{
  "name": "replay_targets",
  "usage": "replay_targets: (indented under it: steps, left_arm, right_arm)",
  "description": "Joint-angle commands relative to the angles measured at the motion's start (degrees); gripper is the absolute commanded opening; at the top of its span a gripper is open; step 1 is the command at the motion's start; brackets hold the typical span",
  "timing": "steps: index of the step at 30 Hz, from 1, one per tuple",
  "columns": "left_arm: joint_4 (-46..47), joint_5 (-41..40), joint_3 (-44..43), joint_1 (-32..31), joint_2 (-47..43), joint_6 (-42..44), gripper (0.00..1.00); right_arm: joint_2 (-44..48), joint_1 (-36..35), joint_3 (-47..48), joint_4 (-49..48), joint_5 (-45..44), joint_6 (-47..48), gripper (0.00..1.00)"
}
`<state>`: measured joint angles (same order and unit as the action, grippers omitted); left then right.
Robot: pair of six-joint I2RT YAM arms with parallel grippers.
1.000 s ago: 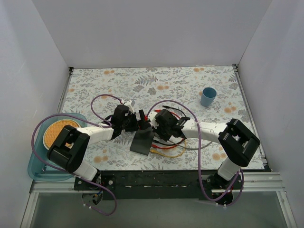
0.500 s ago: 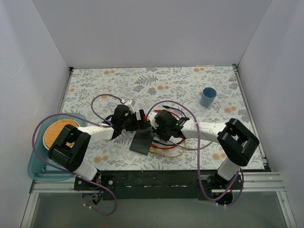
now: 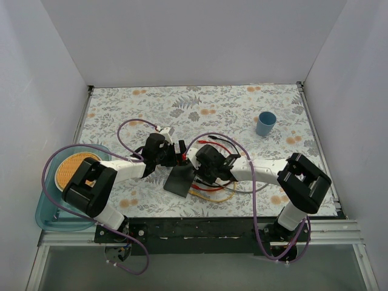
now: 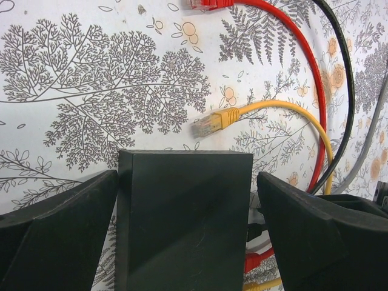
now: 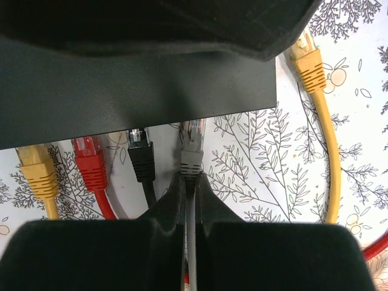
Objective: Insert the plug into the switch port
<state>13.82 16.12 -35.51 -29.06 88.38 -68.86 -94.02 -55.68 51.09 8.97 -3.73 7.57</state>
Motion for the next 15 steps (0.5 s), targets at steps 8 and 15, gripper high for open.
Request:
replay_targets:
  steps: [8, 15]
  left_arm:
    - [0.50, 2.25, -0.79, -0.30, 1.09, 1.62, 0.98]
    - [0.94, 2.34, -0.35, -0.30, 1.62, 1.19, 0.98]
  right_arm:
    - [4.37, -0.83, -1.43, -4.58, -3.30, -0.98, 0.01]
    - [5.95, -0.92, -1.70, -4.23, -3.04, -1.07, 0.01]
